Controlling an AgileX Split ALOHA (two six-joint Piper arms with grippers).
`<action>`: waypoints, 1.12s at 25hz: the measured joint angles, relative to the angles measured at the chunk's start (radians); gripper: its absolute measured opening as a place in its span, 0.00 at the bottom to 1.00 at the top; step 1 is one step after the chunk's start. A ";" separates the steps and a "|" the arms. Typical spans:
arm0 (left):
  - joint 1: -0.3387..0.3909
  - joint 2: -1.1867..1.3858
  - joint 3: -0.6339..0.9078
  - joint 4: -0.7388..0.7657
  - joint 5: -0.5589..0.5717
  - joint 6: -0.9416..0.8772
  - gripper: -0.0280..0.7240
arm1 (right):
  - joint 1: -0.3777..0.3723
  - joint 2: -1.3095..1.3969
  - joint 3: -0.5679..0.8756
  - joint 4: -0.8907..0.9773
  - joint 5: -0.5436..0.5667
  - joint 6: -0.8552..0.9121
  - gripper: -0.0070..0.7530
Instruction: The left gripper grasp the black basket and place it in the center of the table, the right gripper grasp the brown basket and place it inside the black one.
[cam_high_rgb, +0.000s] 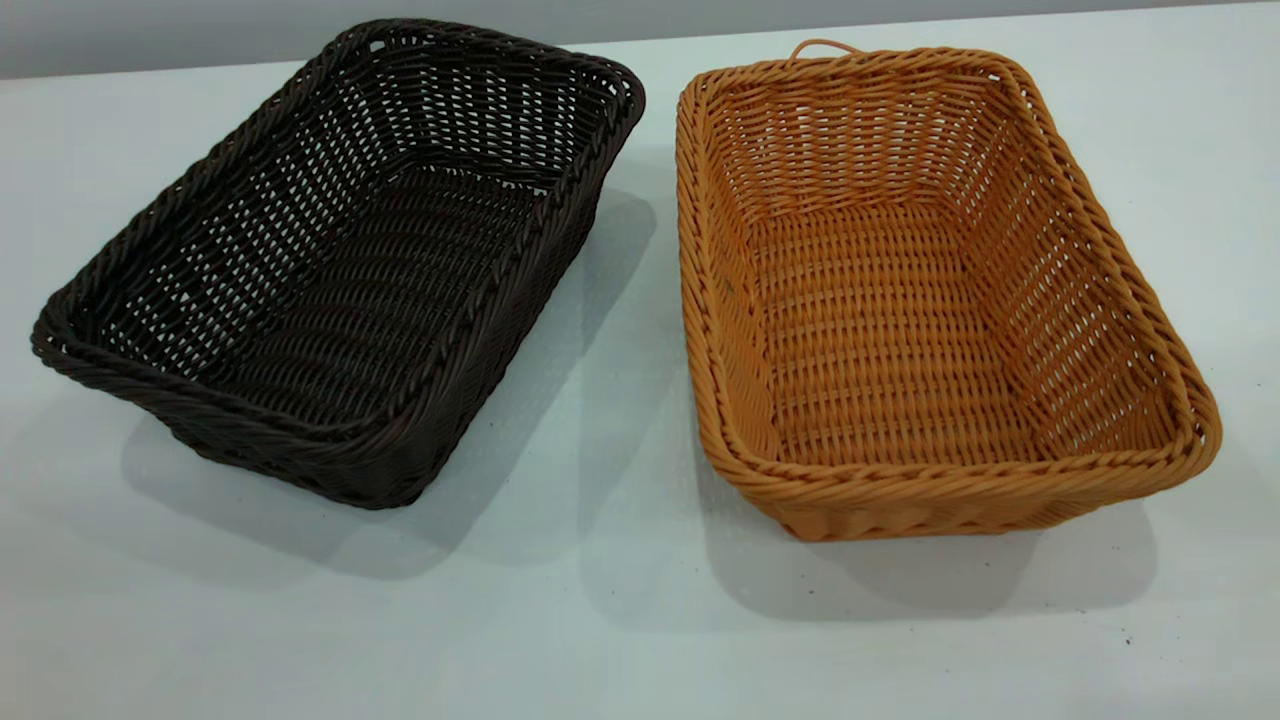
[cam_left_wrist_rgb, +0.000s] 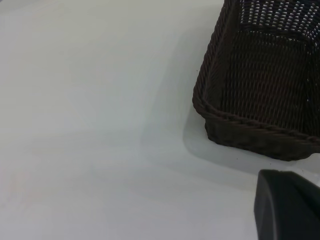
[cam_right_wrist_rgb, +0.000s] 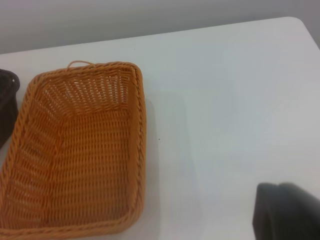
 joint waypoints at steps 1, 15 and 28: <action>0.000 0.000 0.000 0.000 0.000 0.000 0.04 | 0.000 0.000 0.000 0.000 0.000 0.000 0.01; -0.001 0.000 0.000 -0.140 0.005 0.000 0.04 | 0.000 0.000 0.000 0.021 -0.009 0.037 0.01; -0.001 0.214 -0.139 -0.329 -0.016 0.112 0.06 | 0.000 0.158 -0.064 0.216 -0.102 0.015 0.07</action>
